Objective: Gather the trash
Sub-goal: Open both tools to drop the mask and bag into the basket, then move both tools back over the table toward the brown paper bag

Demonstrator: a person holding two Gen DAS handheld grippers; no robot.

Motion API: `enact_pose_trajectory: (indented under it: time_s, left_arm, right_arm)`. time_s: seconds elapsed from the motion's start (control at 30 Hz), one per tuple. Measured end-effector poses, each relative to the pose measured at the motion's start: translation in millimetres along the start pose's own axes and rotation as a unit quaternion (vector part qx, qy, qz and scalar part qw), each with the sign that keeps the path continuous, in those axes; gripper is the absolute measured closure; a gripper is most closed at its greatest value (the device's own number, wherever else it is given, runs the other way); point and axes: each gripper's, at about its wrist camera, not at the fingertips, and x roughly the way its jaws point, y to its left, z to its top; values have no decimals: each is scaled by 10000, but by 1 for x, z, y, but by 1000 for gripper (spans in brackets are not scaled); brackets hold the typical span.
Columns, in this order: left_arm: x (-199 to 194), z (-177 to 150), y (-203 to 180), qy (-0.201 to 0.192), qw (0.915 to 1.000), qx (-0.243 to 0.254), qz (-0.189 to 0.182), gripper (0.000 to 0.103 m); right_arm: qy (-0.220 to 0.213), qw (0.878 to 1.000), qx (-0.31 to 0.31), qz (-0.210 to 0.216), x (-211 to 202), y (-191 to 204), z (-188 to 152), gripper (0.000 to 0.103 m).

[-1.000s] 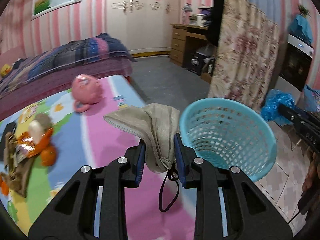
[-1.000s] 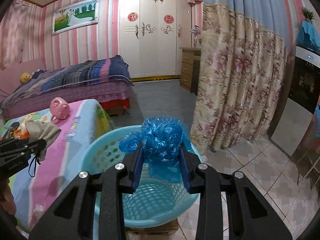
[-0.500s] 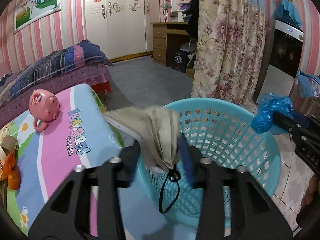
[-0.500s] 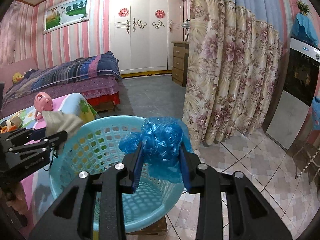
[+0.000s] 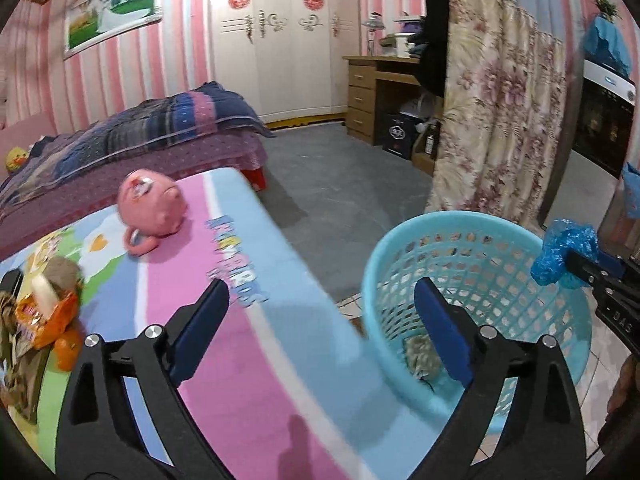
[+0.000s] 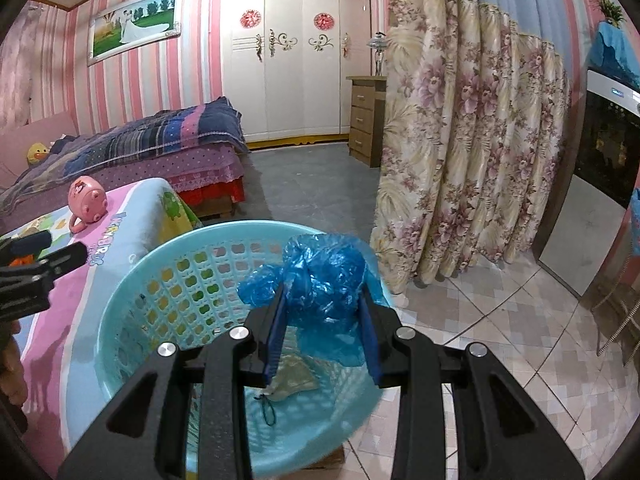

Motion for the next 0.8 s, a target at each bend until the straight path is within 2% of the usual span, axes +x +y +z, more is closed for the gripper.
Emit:
enact_pose_trajectory:
  time_s: [0.07,0.13,0.17,0.27,0.33,0.43,0.67,0.8]
  left_arm:
    - [-3,-3,7,19,10000,-50,65,11]
    - [-7,-7,18,40,9998,-118,126,11]
    - [-10,-9,24,39,9997,-169,162,11]
    - [-20,-13,38,12,9993,-274,249,11]
    - [-30,-16,49,-22,9989,-313,354,10]
    - [-46,-21,67,-87,9979,-365,535,8]
    - [-83,-32,113,-174,9938,-585,933,6]
    - [-106,-43,147,-213,9891,-754,1242,6]
  right_arm:
    - [20,10000,-27,32,5,5,0,65]
    - [-15,10000,-91,-21,7,11,0,36]
    - [-42,9999,-116,-78,7,13,0,31]
    - [-64,9996,-174,-209,5,17,0,23]
    - [-126,9995,-132,-264,1,19,0,12]
    - [-312,9994,-48,-106,-12,25,1,7]
    - [-453,9981,-383,155,-35,69,6,5]
    - [-507,9968,-382,480,-44,97,8,5]
